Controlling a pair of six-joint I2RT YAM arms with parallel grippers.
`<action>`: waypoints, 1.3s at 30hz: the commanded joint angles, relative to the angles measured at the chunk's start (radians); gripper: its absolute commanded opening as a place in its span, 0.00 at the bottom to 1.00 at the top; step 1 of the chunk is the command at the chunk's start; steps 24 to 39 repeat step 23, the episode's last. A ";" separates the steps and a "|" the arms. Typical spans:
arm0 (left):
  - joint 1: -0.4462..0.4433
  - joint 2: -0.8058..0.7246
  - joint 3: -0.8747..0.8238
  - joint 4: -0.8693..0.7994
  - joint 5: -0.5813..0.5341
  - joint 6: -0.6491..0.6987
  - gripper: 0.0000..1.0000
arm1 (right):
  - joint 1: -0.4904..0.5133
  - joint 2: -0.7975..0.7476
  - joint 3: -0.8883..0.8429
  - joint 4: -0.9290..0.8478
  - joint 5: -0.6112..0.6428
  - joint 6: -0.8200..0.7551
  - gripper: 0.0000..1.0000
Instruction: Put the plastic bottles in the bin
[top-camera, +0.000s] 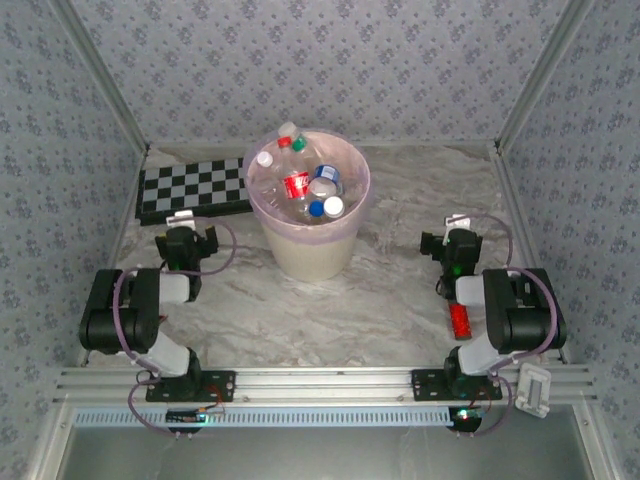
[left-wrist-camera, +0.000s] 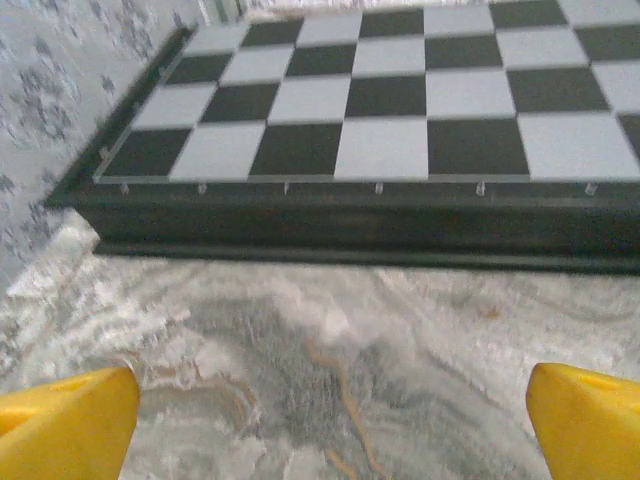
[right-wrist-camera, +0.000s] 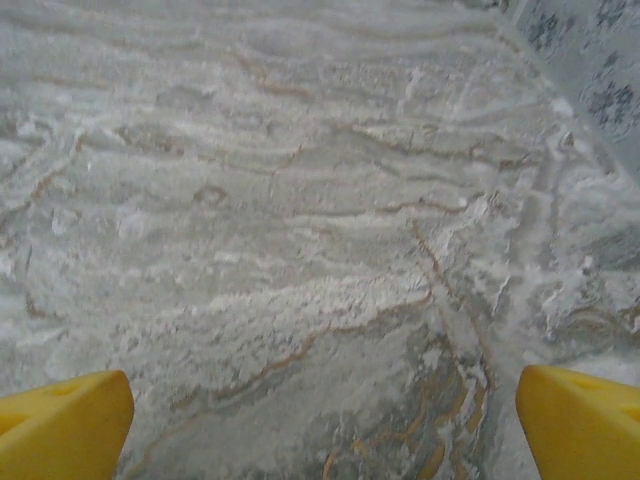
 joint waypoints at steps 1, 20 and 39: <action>0.002 -0.003 -0.002 0.057 0.056 -0.015 0.99 | -0.006 -0.005 0.009 0.056 0.015 0.019 1.00; 0.001 -0.002 0.000 0.061 0.055 -0.017 0.99 | -0.006 -0.004 0.015 0.041 0.004 0.017 1.00; 0.002 -0.001 0.000 0.061 0.054 -0.014 0.99 | -0.004 -0.005 0.013 0.047 0.009 0.015 1.00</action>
